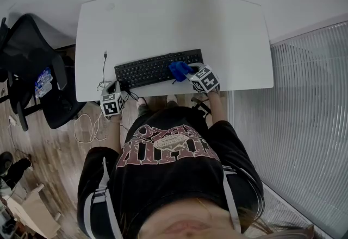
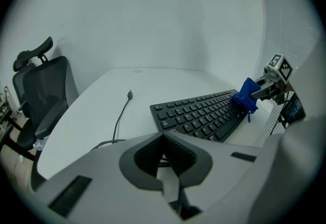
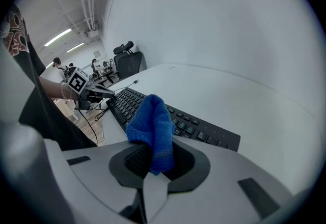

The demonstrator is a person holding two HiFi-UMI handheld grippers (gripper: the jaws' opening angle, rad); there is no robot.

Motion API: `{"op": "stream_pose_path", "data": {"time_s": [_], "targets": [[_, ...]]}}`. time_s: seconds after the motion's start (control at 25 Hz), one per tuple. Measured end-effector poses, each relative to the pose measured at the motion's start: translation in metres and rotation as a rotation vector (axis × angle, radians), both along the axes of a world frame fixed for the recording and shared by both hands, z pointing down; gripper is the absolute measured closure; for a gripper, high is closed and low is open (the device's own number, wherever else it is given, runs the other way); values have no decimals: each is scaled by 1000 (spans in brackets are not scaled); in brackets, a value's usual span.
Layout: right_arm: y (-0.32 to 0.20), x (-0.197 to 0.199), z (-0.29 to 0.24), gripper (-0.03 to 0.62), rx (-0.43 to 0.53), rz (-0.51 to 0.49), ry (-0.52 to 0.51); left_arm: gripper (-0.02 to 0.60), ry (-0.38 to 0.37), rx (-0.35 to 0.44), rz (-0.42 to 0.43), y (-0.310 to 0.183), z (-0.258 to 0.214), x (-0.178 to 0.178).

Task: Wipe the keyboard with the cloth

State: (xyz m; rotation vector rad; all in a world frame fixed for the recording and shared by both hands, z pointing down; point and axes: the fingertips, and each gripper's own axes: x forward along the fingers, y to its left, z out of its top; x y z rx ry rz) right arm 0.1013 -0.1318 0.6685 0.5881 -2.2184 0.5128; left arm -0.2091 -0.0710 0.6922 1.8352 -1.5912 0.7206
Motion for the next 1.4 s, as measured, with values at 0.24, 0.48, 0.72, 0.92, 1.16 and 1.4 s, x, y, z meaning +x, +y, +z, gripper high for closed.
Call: {"op": "stream_pose_path", "data": {"time_s": [0.24, 0.48, 0.72, 0.92, 1.16, 1.4], "targets": [[-4, 20, 1, 539, 5, 55, 6, 546, 0, 2, 0, -1, 0, 1], [-7, 47, 1, 539, 7, 118, 29, 546, 0, 1, -3, 0, -1, 0], [-12, 73, 3, 539, 10, 188, 38, 546, 0, 2, -7, 0, -1, -1], [-15, 97, 4, 539, 14, 245, 55, 546, -2, 1, -10, 0, 0, 0], [-19, 121, 4, 537, 17, 319, 70, 546, 0, 1, -17, -1, 0, -1], [-16, 133, 3, 539, 12, 376, 51, 546, 0, 4, -18, 0, 1, -1]]}}
